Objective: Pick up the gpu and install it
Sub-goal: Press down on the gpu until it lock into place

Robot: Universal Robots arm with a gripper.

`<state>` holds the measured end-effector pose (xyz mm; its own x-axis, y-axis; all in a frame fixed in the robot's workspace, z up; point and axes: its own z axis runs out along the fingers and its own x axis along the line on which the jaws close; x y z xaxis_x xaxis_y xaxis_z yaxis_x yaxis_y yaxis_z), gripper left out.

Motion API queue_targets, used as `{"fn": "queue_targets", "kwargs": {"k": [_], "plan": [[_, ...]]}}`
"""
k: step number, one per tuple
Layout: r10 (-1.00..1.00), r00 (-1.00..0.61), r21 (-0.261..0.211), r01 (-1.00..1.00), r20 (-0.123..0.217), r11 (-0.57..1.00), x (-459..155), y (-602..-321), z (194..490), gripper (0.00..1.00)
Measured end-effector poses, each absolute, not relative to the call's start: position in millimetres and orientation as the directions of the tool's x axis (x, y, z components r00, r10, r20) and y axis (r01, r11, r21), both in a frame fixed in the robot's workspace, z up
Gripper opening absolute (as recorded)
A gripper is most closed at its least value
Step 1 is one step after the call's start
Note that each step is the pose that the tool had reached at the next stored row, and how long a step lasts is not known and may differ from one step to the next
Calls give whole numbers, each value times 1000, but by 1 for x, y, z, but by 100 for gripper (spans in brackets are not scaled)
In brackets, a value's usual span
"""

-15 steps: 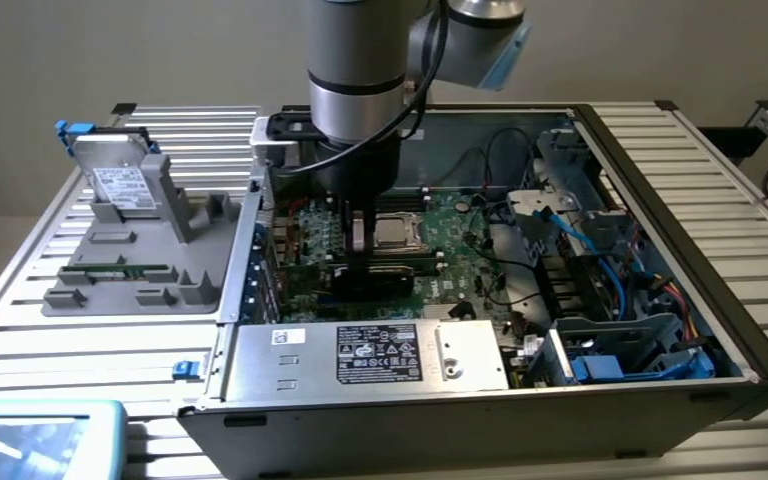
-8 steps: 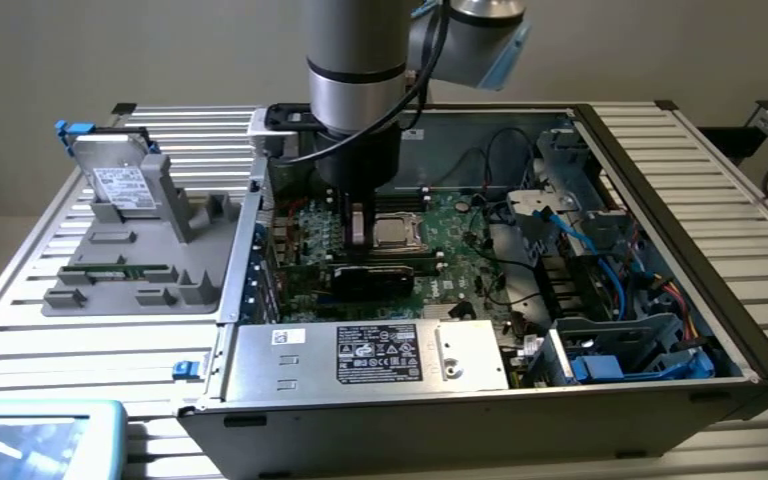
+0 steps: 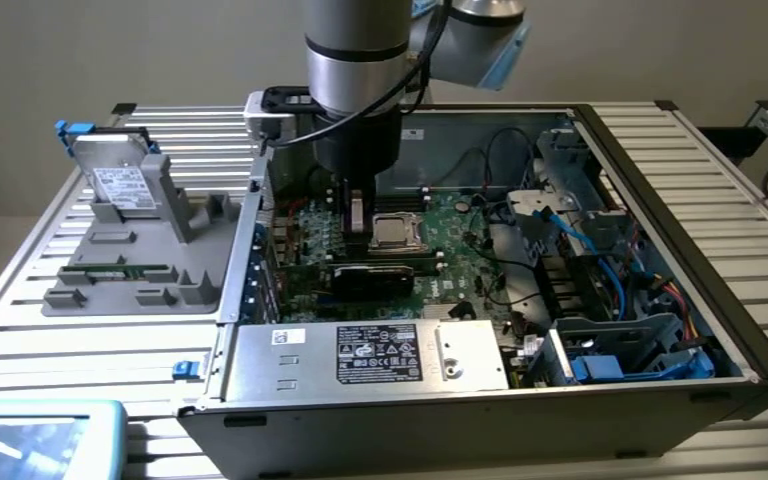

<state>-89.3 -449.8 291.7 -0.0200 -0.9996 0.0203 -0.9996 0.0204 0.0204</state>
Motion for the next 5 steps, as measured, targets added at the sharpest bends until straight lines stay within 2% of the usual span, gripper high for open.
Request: {"fn": "queue_targets", "kwargs": {"k": [5], "plan": [[-1000, -20, 20, -1000, 20, 20, -89, -450, 292, 12]]}}
